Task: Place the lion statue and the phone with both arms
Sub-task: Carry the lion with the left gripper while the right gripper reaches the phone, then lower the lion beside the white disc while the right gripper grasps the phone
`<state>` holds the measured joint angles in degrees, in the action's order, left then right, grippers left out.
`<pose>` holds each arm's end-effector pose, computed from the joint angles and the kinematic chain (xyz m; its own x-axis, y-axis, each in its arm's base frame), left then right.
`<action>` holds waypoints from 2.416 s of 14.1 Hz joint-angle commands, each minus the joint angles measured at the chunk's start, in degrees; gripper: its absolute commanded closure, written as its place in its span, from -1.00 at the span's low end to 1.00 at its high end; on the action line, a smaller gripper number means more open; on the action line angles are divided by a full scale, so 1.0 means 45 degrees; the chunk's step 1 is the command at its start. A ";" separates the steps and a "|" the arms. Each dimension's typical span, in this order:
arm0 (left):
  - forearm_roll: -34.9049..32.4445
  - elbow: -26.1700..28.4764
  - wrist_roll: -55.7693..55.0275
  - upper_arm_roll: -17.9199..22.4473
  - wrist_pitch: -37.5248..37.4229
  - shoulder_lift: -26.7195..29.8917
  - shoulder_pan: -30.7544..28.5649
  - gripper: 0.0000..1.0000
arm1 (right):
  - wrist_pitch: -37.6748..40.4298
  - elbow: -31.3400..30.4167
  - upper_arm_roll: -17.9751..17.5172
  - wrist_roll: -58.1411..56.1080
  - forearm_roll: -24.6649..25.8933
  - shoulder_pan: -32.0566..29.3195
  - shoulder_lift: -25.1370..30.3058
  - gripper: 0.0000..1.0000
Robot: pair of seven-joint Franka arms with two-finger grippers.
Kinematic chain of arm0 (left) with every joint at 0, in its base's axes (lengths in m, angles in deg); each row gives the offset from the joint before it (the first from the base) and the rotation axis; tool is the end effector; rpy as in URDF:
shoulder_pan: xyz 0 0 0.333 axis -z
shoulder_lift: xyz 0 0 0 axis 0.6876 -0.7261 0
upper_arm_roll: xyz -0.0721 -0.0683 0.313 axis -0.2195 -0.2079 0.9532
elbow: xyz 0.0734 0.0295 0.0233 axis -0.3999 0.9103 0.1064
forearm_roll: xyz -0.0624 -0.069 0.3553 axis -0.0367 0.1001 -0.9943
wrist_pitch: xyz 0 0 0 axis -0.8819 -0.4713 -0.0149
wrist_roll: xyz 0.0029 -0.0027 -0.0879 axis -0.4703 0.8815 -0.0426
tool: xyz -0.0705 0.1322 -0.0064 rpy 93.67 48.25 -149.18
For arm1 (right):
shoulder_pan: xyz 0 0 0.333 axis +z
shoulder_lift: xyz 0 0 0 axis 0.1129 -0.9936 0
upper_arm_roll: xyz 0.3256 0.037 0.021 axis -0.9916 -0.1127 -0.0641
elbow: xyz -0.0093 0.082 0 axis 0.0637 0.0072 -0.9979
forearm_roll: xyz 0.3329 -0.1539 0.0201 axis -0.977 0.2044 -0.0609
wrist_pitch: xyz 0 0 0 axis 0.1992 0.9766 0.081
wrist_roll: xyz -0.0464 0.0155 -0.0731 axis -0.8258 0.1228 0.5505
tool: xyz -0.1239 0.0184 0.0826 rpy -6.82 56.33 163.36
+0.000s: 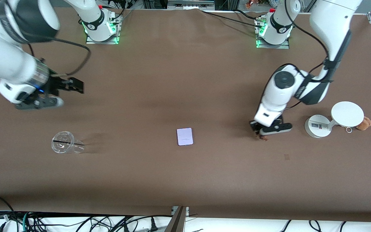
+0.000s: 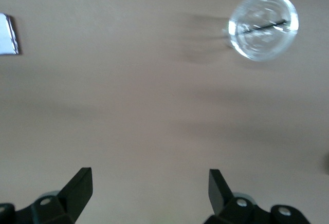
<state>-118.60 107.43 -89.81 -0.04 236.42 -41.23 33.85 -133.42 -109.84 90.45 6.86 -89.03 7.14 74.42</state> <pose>0.5663 -0.1195 0.2225 0.9589 0.1609 0.2338 0.1701 -0.9852 -0.0193 0.5678 0.1394 0.4745 0.9881 0.0852 -0.1280 0.0828 -0.9963 -0.0241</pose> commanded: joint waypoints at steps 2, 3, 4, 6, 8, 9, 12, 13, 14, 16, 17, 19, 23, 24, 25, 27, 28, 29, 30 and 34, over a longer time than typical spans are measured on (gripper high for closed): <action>-0.0249 0.1752 0.1147 -0.0235 0.0338 0.1189 -0.1499 1.00 | -0.1153 0.2611 0.0036 0.2574 -0.0062 0.1948 -0.2795 -1.00; -0.0249 0.1890 0.1400 -0.0235 0.0358 0.1228 -0.1753 1.00 | -0.1699 0.3159 0.0036 0.2870 -0.0061 0.2359 -0.3557 -1.00; -0.0249 0.2046 0.1712 -0.0235 0.0435 0.1248 -0.2046 1.00 | -0.2362 0.3667 0.0036 0.2950 -0.0081 0.2576 -0.4338 -1.00; -0.0249 0.2436 0.2396 -0.0235 0.1174 0.1268 -0.2671 1.00 | -0.3496 0.4604 0.0036 0.3493 -0.0100 0.3180 -0.5745 -1.00; -0.0249 0.2613 0.2962 -0.0235 0.1354 0.1268 -0.3140 1.00 | -0.4552 0.5581 0.0036 0.4567 -0.0042 0.3980 -0.7152 -1.00; -0.0269 0.2633 0.3197 -0.0235 0.1412 0.1268 -0.3394 1.00 | -0.5021 0.5876 0.0056 0.4804 -0.0023 0.4313 -0.7661 -1.00; -0.0269 0.2964 0.3997 -0.0235 0.2192 0.1170 -0.3961 1.00 | -0.6408 0.5977 0.0095 0.5255 0.0036 0.4861 -0.8465 -1.00; -0.0269 0.2985 0.4329 -0.0235 0.2213 0.1170 -0.4117 1.00 | -0.6760 0.5977 0.0133 0.5372 0.0075 0.5018 -0.8718 -1.00; -0.0269 0.2965 0.4564 -0.0235 0.2213 0.1170 -0.4138 1.00 | -0.7112 0.5977 0.0231 0.5624 0.0191 0.5309 -0.8992 -1.00; -0.0269 0.2965 0.4818 -0.0235 0.2349 0.1151 -0.4274 1.00 | -0.7931 0.5977 0.0368 0.6229 0.0659 0.5662 -0.9500 -1.00; -0.0269 0.2965 0.5188 -0.0235 0.2659 0.0977 -0.4507 1.00 | -0.8303 0.5977 0.0368 0.6445 0.0855 0.5838 -0.9734 -1.00; -0.0269 0.2965 0.5679 -0.0235 0.3091 0.0780 -0.4743 1.00 | -0.8812 0.5996 0.0407 0.7011 0.1303 0.6092 -1.0164 -1.00; -0.0250 0.2888 0.5660 -0.0235 0.3364 0.0410 -0.4744 1.00 | -0.9438 0.5996 0.0603 0.7306 0.1735 0.6367 -1.0673 -1.00; -0.0249 0.2848 0.5602 -0.0235 0.3366 0.0370 -0.4744 0.84 | -0.9497 0.5996 0.0603 0.7306 0.1716 0.6386 -1.0732 -1.00; -0.0249 0.2829 0.5524 -0.0235 0.3366 0.0408 -0.4763 0.07 | -0.9575 0.5996 0.0603 0.7306 0.1735 0.6387 -1.0791 -1.00; -0.0249 0.2770 0.5504 -0.0254 0.3288 0.0758 -0.4686 -1.00 | -0.9693 0.5996 0.0603 0.7326 0.1735 0.6426 -1.0869 -1.00; -0.0191 0.2751 0.5465 -0.0274 0.3249 0.0837 -0.4608 -1.00 | -0.9751 0.5996 0.0622 0.7345 0.1735 0.6503 -1.0908 -1.00; -0.0172 0.2615 0.5446 -0.0312 0.3229 0.0838 -0.4607 -1.00 | -0.9829 0.5996 0.0738 0.7519 0.1735 0.6562 -1.0986 -1.00; -0.0171 0.2575 0.5368 -0.0506 0.3094 0.0877 -0.4607 -1.00 | -0.9927 0.5996 0.0797 0.7695 0.1735 0.6698 -1.1083 -1.00; 0.0275 0.2185 0.4840 -0.1267 0.1127 0.1694 -0.4588 -1.00 | -1.0045 0.5996 0.1032 0.7678 0.1735 0.6836 -1.1162 -0.86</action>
<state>-118.48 117.84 -67.44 -3.61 246.53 -37.11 13.68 -178.27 -84.85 94.25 39.78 -82.06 37.21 25.50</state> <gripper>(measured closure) 0.000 0.004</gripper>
